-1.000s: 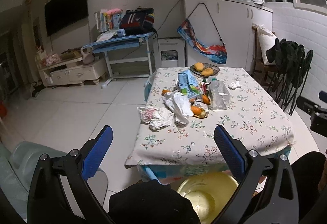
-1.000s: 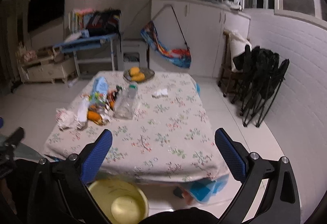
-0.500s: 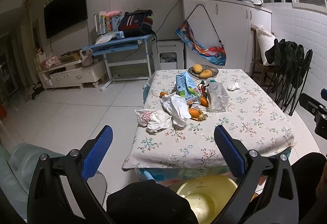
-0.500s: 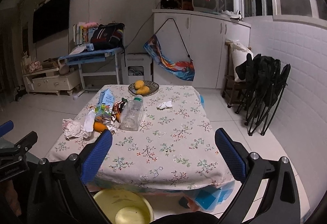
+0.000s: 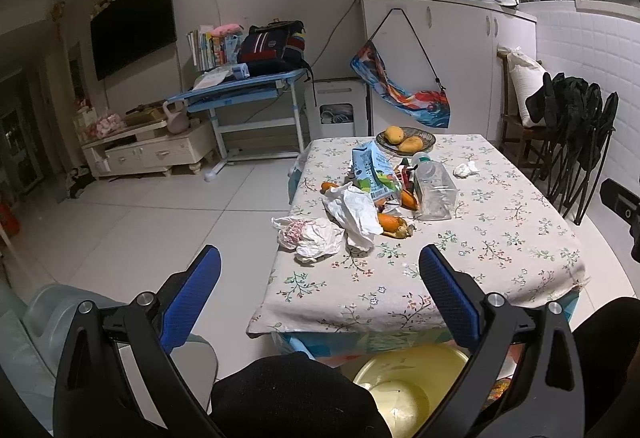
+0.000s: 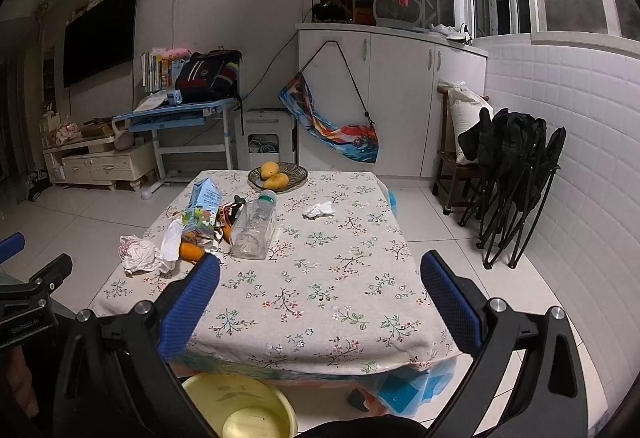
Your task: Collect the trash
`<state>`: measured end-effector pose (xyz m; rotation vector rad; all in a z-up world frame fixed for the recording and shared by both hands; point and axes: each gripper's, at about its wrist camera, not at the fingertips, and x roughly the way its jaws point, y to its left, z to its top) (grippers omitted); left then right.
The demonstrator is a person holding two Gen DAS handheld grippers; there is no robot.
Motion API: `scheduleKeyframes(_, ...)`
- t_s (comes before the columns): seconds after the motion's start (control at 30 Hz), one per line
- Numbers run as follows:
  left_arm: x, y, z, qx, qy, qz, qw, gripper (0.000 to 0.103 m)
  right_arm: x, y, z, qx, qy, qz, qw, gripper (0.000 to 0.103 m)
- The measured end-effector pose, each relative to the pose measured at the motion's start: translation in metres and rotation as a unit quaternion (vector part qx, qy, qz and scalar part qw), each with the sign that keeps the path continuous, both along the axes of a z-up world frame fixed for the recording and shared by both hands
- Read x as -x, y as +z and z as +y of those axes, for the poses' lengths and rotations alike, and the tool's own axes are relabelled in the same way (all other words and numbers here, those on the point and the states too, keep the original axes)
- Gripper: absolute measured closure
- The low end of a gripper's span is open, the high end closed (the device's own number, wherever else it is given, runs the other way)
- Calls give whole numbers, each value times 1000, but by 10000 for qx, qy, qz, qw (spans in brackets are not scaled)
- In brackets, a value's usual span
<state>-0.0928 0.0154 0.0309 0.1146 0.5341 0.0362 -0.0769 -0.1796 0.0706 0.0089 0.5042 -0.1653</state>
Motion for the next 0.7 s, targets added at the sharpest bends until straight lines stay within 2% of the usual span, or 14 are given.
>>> scheduleKeyframes(0.43,0,-1,-1,-35,-37,-14,10000,7,0,0,0,-1,-4,1,10000,7)
scheduleKeyframes(0.7,-7,-1,10,239,-17,149,9996,7,-3,1,-7,-184,32,79,9998,7)
